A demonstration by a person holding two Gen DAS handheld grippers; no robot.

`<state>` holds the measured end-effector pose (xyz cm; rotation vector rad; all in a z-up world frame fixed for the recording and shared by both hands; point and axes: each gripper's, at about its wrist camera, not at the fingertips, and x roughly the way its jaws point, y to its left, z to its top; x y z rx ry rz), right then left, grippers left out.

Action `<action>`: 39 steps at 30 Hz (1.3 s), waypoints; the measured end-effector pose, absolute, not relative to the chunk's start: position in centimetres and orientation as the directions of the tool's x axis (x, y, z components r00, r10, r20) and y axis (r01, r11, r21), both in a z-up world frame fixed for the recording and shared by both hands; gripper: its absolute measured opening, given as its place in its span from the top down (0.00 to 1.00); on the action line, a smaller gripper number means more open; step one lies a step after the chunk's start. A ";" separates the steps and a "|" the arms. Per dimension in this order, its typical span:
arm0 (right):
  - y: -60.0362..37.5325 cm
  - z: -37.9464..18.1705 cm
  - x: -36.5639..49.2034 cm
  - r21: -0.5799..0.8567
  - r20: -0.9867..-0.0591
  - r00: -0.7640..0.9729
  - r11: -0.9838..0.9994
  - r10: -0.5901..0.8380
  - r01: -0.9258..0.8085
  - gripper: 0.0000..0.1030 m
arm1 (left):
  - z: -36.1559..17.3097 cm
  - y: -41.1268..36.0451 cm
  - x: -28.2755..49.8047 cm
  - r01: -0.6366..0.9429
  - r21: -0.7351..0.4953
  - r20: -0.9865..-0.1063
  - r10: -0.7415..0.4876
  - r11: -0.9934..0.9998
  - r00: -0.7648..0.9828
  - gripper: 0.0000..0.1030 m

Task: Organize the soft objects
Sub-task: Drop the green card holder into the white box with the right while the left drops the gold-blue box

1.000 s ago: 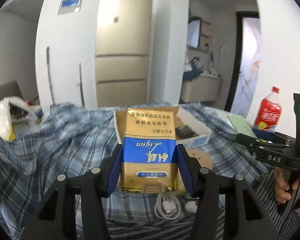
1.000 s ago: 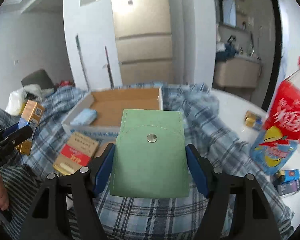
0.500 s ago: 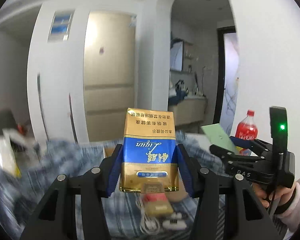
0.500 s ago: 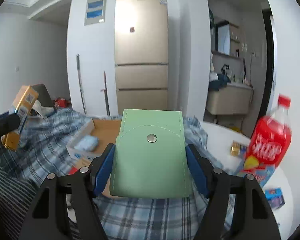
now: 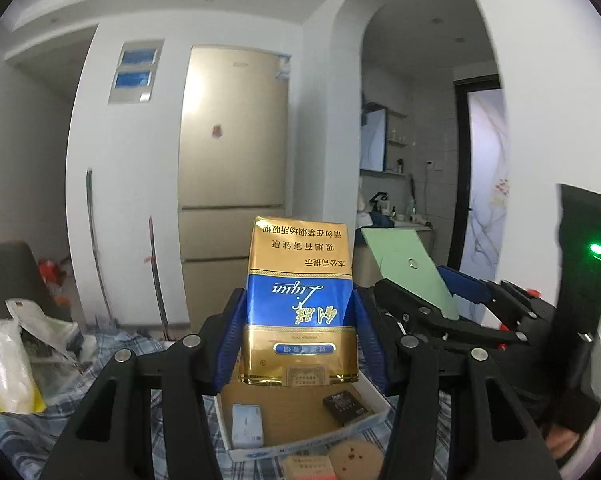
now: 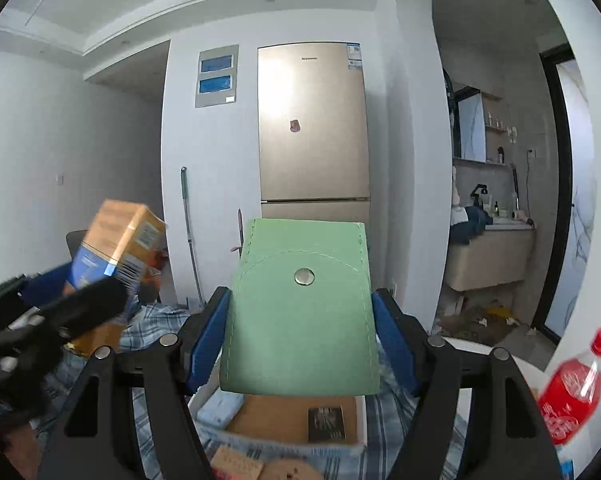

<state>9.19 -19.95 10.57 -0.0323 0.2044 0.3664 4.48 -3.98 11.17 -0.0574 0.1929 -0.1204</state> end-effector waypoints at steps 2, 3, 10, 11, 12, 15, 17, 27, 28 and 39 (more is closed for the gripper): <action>-19.4 10.4 10.3 0.010 -0.198 0.920 0.939 0.339 -0.344 0.32 | 11.0 -3.5 6.4 0.090 -0.085 -0.203 -0.105 0.992 0.973 0.47; -19.3 10.2 11.0 0.026 -0.203 0.916 0.937 0.345 -0.347 0.32 | 10.8 -3.2 7.3 0.079 -0.095 -0.215 -0.098 0.992 0.972 0.47; -20.1 6.3 15.1 0.072 -0.275 0.907 0.948 0.318 -0.311 0.32 | 7.8 -0.6 10.8 0.028 -0.118 -0.281 -0.061 0.993 0.958 0.47; -20.3 5.7 15.6 0.076 -0.293 0.901 0.947 0.319 -0.311 0.32 | 7.1 -0.2 11.5 0.025 -0.131 -0.301 -0.064 0.991 0.952 0.47; -20.3 5.1 16.1 0.081 -0.311 0.894 0.946 0.322 -0.313 0.32 | 6.1 0.2 12.2 0.021 -0.148 -0.327 -0.069 0.989 0.943 0.47; -20.0 3.1 17.3 0.100 -0.375 0.863 0.940 0.339 -0.327 0.32 | 3.5 0.8 13.3 0.014 -0.152 -0.371 -0.071 0.988 0.926 0.47; -19.7 1.6 18.2 0.118 -0.418 0.834 0.931 0.362 -0.345 0.32 | 1.8 0.9 13.9 0.019 -0.126 -0.384 -0.067 0.992 0.921 0.47; -19.1 -5.2 21.7 0.346 -0.591 0.620 0.857 0.516 -0.383 0.32 | -3.2 2.2 16.8 0.003 -0.173 -0.499 -0.090 0.985 0.862 0.46; -19.0 -5.8 21.9 0.359 -0.602 0.604 0.853 0.522 -0.379 0.32 | -3.4 2.2 16.9 0.007 -0.179 -0.505 -0.098 0.984 0.858 0.46; -17.2 -8.4 22.2 0.325 -0.683 0.546 0.871 0.485 -0.368 0.32 | -4.3 2.1 17.3 0.003 -0.170 -0.536 -0.095 0.986 0.839 0.46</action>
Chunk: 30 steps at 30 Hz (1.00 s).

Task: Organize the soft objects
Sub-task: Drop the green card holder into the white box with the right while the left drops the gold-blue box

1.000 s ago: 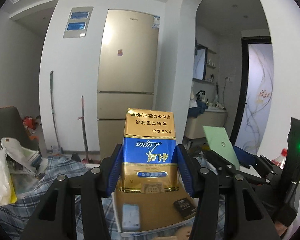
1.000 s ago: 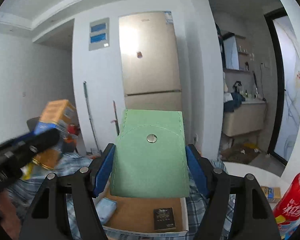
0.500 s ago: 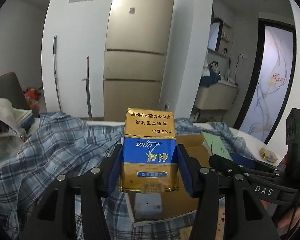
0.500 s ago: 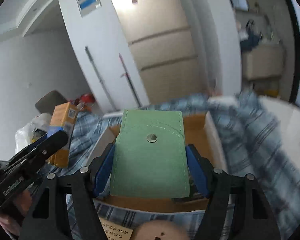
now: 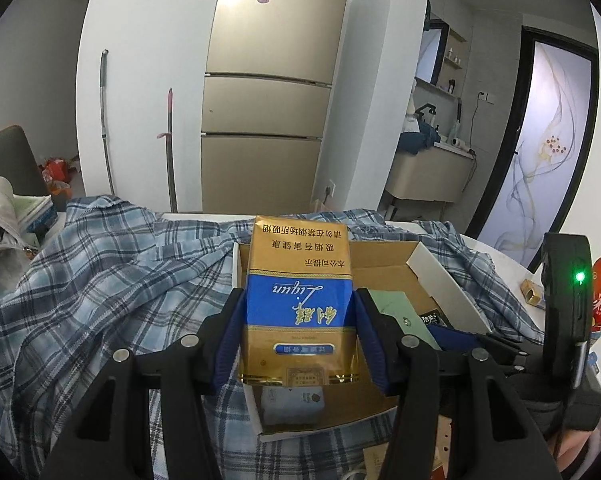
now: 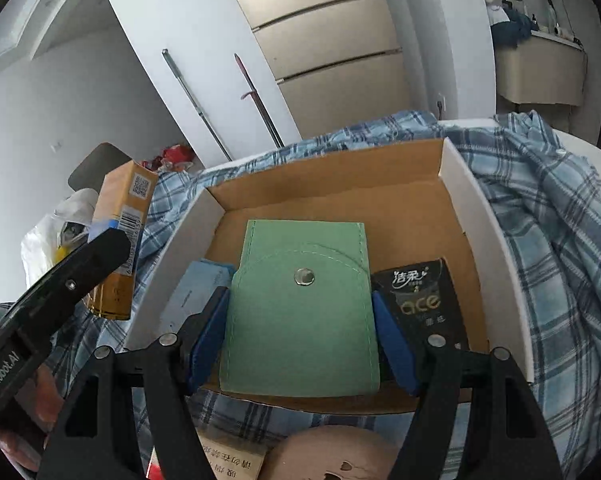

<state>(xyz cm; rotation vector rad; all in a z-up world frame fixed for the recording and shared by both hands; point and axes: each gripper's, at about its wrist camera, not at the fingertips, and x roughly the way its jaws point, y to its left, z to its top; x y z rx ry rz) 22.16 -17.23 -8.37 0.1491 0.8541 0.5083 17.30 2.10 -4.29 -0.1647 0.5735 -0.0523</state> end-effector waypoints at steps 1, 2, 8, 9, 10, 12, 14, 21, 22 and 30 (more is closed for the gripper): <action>-17.0 -8.4 22.1 0.312 -0.685 0.548 0.873 0.479 -0.374 0.32 | -4.3 2.1 17.2 0.002 -0.170 -0.535 -0.094 0.985 0.840 0.46; -16.8 -8.4 22.1 0.304 -0.688 0.547 0.874 0.477 -0.380 0.32 | -4.3 2.1 17.3 0.002 -0.170 -0.535 -0.094 0.986 0.840 0.46; -16.4 -8.3 22.1 0.297 -0.691 0.542 0.872 0.477 -0.389 0.25 | -4.5 2.0 17.6 0.008 -0.172 -0.554 -0.104 0.985 0.826 0.46; -16.4 -8.2 22.1 0.283 -0.693 0.550 0.877 0.467 -0.388 0.20 | -4.6 2.0 17.7 0.011 -0.171 -0.561 -0.106 0.985 0.821 0.46; -16.3 -8.1 22.0 0.268 -0.691 0.562 0.883 0.454 -0.385 0.18 | -4.7 1.9 17.8 0.011 -0.166 -0.570 -0.105 0.986 0.815 0.46; -16.4 -7.4 21.7 0.225 -0.678 0.602 0.898 0.422 -0.377 0.18 | -4.8 1.8 17.8 0.010 -0.161 -0.573 -0.102 0.987 0.813 0.46; -16.6 -6.5 21.2 0.157 -0.665 0.657 0.926 0.355 -0.342 0.17 | -4.8 1.8 18.0 0.008 -0.163 -0.577 -0.102 0.987 0.811 0.46; -18.6 -5.4 21.9 -0.118 -0.619 0.785 0.986 0.018 -0.116 0.17 | -6.6 1.4 19.5 -0.004 -0.149 -0.674 -0.099 0.989 0.732 0.46; -18.9 -5.4 22.2 -0.110 -0.624 0.782 0.988 0.015 -0.106 0.17 | -7.0 1.3 19.7 -0.007 -0.141 -0.689 -0.093 0.990 0.719 0.46; -21.6 -6.5 23.9 0.147 -0.716 0.671 0.982 0.191 -0.122 0.17 | -7.9 0.4 19.8 -0.002 -0.092 -0.712 -0.064 0.996 0.700 0.43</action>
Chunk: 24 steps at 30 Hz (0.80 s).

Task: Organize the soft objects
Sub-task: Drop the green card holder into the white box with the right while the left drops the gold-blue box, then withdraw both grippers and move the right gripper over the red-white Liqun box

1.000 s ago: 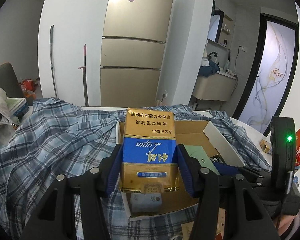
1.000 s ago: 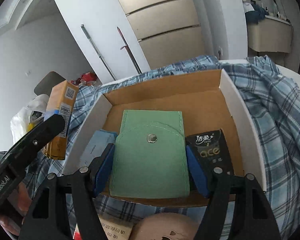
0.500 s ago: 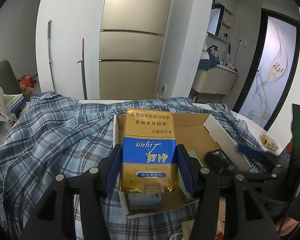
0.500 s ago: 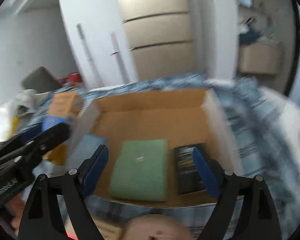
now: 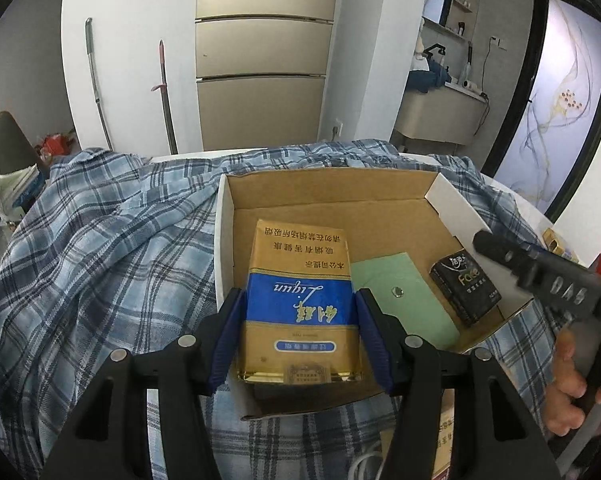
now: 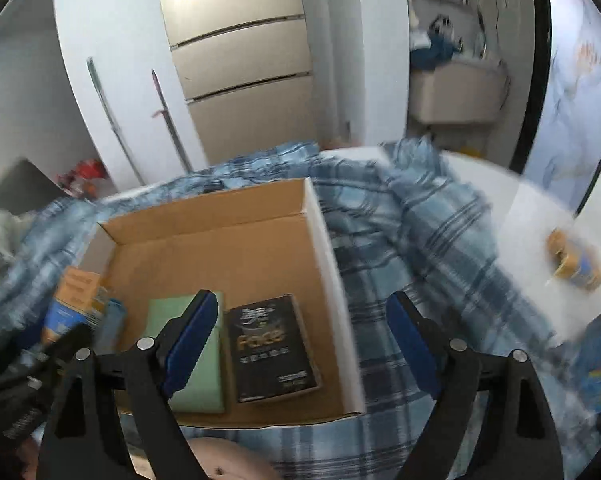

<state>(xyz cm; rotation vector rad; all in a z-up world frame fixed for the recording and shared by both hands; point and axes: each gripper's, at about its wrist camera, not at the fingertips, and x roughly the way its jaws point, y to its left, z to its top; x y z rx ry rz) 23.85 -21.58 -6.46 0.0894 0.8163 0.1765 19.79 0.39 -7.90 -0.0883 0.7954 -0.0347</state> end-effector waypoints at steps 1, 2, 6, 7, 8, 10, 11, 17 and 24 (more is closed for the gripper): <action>-21.9 -6.4 23.8 0.172 -0.711 0.673 0.978 0.205 -0.117 0.17 | -7.9 0.3 19.8 0.002 -0.089 -0.711 -0.065 0.996 0.700 0.41; -22.0 -6.2 23.7 0.183 -0.701 0.681 0.977 0.211 -0.114 0.17 | -7.9 0.3 19.8 0.006 -0.091 -0.710 -0.069 0.996 0.700 0.38; -22.1 -5.6 23.3 0.174 -0.666 0.719 0.979 0.199 -0.110 0.17 | -7.5 0.1 19.5 0.014 -0.088 -0.689 -0.071 0.996 0.721 0.29; -22.0 -5.4 23.2 0.174 -0.661 0.724 0.979 0.197 -0.107 0.17 | -7.2 0.1 19.3 0.003 -0.080 -0.680 -0.056 0.997 0.731 0.27; -22.0 -5.3 23.2 0.176 -0.657 0.728 0.979 0.197 -0.106 0.17 | -6.9 0.2 19.1 -0.005 -0.077 -0.669 -0.048 0.997 0.741 0.23; -22.0 -5.1 23.2 0.179 -0.656 0.729 0.978 0.198 -0.104 0.17 | -6.4 0.6 18.9 -0.009 -0.096 -0.652 -0.056 0.995 0.757 0.22; -22.0 -5.1 23.2 0.179 -0.658 0.727 0.978 0.199 -0.105 0.17 | -6.1 0.9 18.8 -0.010 -0.110 -0.644 -0.064 0.994 0.762 0.22; -22.0 -3.6 22.5 0.150 -0.617 0.763 0.980 0.193 -0.127 0.17 | -3.7 1.4 17.8 -0.037 -0.102 -0.602 -0.032 0.994 0.798 0.22; -21.6 1.8 19.0 0.105 -0.487 0.839 0.970 0.243 -0.220 0.17 | 1.6 0.6 14.8 -0.037 -0.090 -0.508 -0.014 0.995 0.861 0.22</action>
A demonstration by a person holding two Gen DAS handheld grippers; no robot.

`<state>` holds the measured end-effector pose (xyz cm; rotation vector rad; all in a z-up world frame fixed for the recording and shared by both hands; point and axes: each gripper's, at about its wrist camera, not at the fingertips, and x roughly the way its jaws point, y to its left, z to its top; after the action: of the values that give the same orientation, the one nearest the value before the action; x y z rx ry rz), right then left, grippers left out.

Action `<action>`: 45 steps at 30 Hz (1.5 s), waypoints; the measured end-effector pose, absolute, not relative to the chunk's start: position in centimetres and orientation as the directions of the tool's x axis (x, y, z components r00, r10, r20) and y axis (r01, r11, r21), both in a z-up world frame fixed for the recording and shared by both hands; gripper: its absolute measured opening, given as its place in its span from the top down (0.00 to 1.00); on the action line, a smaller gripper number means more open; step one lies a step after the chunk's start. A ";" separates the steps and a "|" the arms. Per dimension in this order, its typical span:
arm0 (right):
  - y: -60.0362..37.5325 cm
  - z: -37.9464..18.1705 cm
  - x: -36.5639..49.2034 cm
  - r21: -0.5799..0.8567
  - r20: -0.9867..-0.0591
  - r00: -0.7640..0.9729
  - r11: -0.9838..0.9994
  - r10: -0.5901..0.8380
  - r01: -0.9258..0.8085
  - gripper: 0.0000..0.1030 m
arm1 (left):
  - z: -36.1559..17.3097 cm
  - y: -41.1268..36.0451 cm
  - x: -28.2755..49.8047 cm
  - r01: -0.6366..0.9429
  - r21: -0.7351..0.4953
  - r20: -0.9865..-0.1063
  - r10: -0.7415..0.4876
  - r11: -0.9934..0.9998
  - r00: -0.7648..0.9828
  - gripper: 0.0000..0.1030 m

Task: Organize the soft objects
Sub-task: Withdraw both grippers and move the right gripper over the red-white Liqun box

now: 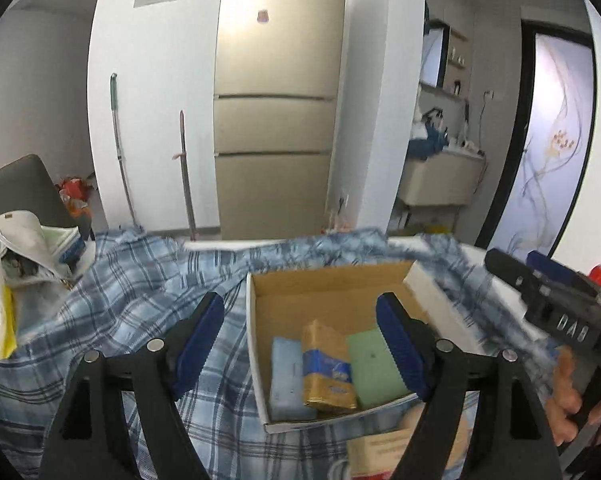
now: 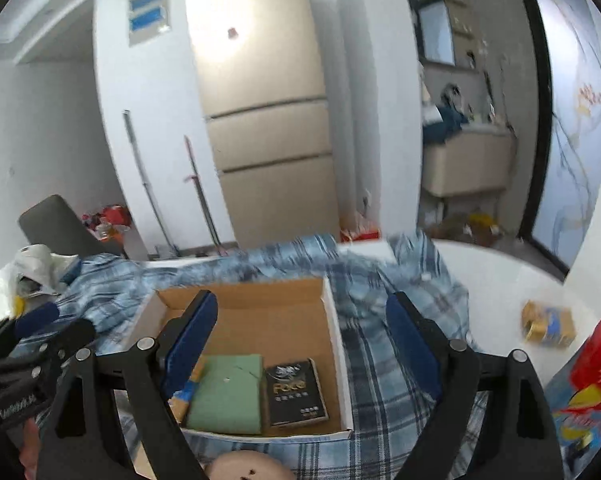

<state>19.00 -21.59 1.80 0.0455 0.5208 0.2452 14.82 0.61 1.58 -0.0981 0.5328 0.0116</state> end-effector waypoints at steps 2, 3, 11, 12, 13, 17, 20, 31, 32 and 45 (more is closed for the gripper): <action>-21.3 2.9 18.0 0.090 -0.465 0.846 0.964 0.261 -0.249 0.17 | 3.0 0.3 13.5 -0.028 -0.087 -0.478 -0.018 0.996 0.878 0.22; -21.3 3.3 17.4 0.086 -0.458 0.846 0.961 0.274 -0.264 0.17 | 3.8 0.1 12.7 -0.025 -0.079 -0.461 -0.014 0.997 0.887 0.22; -22.0 4.5 13.6 0.063 -0.438 0.833 0.936 0.338 -0.346 0.17 | 6.0 -0.8 7.2 0.012 -0.075 -0.385 -0.040 0.997 0.922 0.14; -22.1 4.6 13.2 0.063 -0.436 0.834 0.935 0.340 -0.349 0.17 | 6.0 -1.0 6.6 0.016 -0.072 -0.383 -0.042 0.997 0.923 0.14; -22.3 4.6 12.8 0.064 -0.435 0.833 0.934 0.343 -0.351 0.17 | 5.9 -1.0 6.1 0.016 -0.073 -0.382 -0.043 0.997 0.923 0.13; -23.1 4.6 11.8 0.076 -0.438 0.828 0.932 0.351 -0.354 0.17 | 5.5 -0.4 3.8 0.037 -0.132 -0.321 -0.078 0.990 0.944 0.00; -23.4 4.5 11.0 0.079 -0.442 0.828 0.934 0.345 -0.348 0.17 | 4.8 0.3 2.3 0.017 -0.147 -0.267 -0.056 0.989 0.962 0.00; -21.8 2.2 8.8 0.075 -0.512 0.784 0.928 0.351 -0.366 0.17 | 1.0 2.2 0.4 0.011 -0.091 -0.353 -0.043 0.996 0.935 0.00; -21.5 1.8 8.6 0.072 -0.526 0.775 0.926 0.352 -0.372 0.17 | 0.6 2.4 0.1 0.013 -0.093 -0.361 -0.046 0.996 0.931 0.00; -16.6 -4.5 11.2 0.243 -0.778 0.458 0.878 0.431 -0.413 0.24 | -2.1 3.1 0.1 -0.002 -0.083 -0.402 -0.031 0.997 0.915 0.00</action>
<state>11.16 -16.65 -4.51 0.0206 0.9638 0.5194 0.06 3.15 -2.14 -0.0823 0.4144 -0.0148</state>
